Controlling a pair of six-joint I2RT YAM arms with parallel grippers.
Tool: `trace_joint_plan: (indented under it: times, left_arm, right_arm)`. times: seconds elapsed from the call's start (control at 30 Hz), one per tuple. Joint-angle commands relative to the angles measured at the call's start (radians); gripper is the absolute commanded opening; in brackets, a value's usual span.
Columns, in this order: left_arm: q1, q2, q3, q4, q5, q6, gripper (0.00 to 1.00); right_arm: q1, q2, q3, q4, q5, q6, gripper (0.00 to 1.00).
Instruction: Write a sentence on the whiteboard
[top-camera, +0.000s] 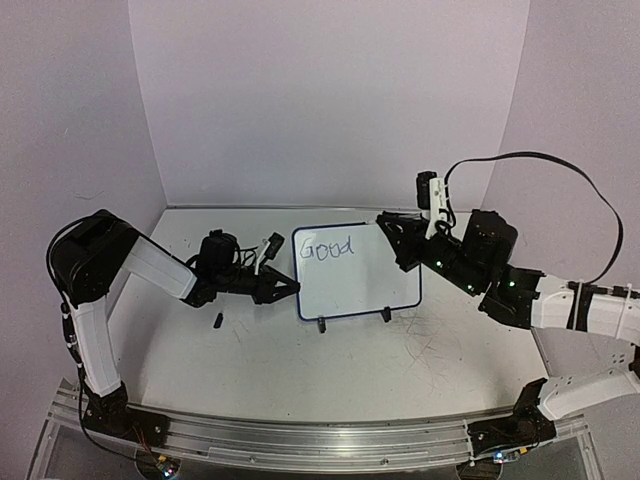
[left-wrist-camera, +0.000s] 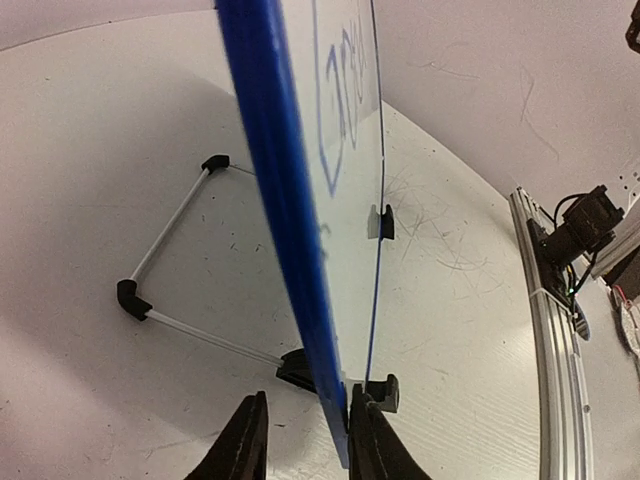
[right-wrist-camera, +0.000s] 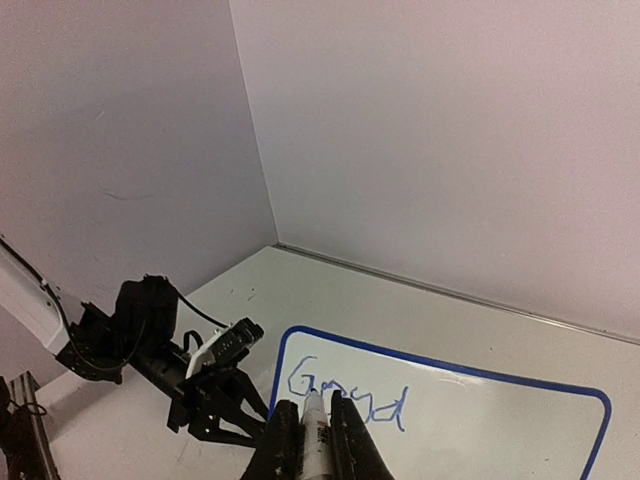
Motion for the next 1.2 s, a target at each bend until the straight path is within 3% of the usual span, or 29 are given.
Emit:
trace_joint_plan:
  times: [0.0, 0.13, 0.23, 0.43, 0.63, 0.87, 1.03, 1.17]
  left_arm:
    - [0.005, -0.023, 0.003, -0.015, -0.006, 0.014, 0.37]
    - [0.004, -0.038, 0.002, -0.015, 0.017, -0.012, 0.43]
    - [0.005, -0.064, -0.012, -0.015, 0.01, -0.023, 0.6]
    - [0.005, -0.1, -0.03, -0.015, -0.016, -0.084, 0.75]
    - [0.008, -0.102, -0.045, 0.002, -0.076, -0.201, 0.76]
    - [0.01, -0.076, -0.092, 0.162, -0.138, -0.371, 0.75]
    - [0.007, -0.048, -0.093, 0.219, -0.119, -0.401, 0.76]
    - [0.007, -0.022, -0.073, 0.221, -0.086, -0.372, 0.78]
  right_arm:
    - [-0.005, 0.016, -0.001, -0.048, 0.079, -0.082, 0.0]
    - [-0.023, 0.048, 0.022, -0.051, 0.144, -0.091, 0.0]
    - [-0.031, 0.077, 0.032, -0.049, 0.182, -0.071, 0.0]
    - [-0.044, 0.144, 0.062, -0.036, 0.155, -0.071, 0.0]
    - [-0.054, 0.127, 0.064, -0.023, 0.161, -0.067, 0.0]
    - [-0.054, 0.148, 0.071, -0.043, 0.146, -0.138, 0.0]
    - [-0.054, 0.168, 0.079, -0.047, 0.103, -0.149, 0.0]
    - [-0.055, 0.189, 0.069, -0.06, 0.209, -0.164, 0.0]
